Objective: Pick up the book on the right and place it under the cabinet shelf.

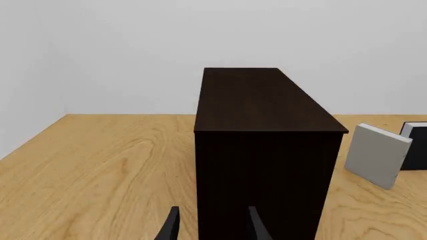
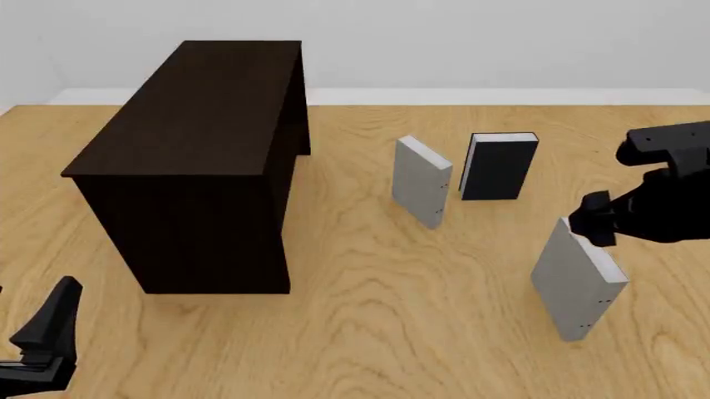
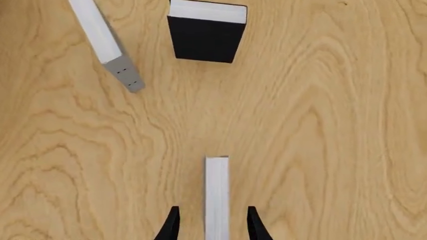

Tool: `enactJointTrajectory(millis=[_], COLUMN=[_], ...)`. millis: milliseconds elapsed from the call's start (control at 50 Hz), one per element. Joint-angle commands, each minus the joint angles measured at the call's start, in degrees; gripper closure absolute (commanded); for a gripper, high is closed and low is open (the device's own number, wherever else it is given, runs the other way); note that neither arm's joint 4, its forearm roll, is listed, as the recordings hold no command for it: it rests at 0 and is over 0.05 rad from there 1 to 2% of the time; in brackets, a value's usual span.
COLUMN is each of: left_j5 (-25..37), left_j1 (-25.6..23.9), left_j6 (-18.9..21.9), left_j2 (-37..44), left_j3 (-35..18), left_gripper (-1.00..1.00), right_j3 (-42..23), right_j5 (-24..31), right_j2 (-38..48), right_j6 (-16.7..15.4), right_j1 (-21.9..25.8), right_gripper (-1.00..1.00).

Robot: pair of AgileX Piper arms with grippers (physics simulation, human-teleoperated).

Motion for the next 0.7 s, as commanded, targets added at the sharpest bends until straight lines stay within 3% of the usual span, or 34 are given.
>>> enactJointTrajectory(millis=[20, 700], left_j5=[-0.1, -0.7], left_j1=[0.0, 0.0], left_j6=[0.0, 0.0], left_j2=[0.1, 0.6], left_j3=[0.0, 0.1], left_gripper=[-1.00, -1.00], right_j3=[3.3, 12.2], right_j5=[-3.9, -13.8], right_j2=[2.7, 8.3], right_j6=[0.3, 2.4], right_j1=[0.5, 0.1], right_gripper=[-1.00, -1.00])
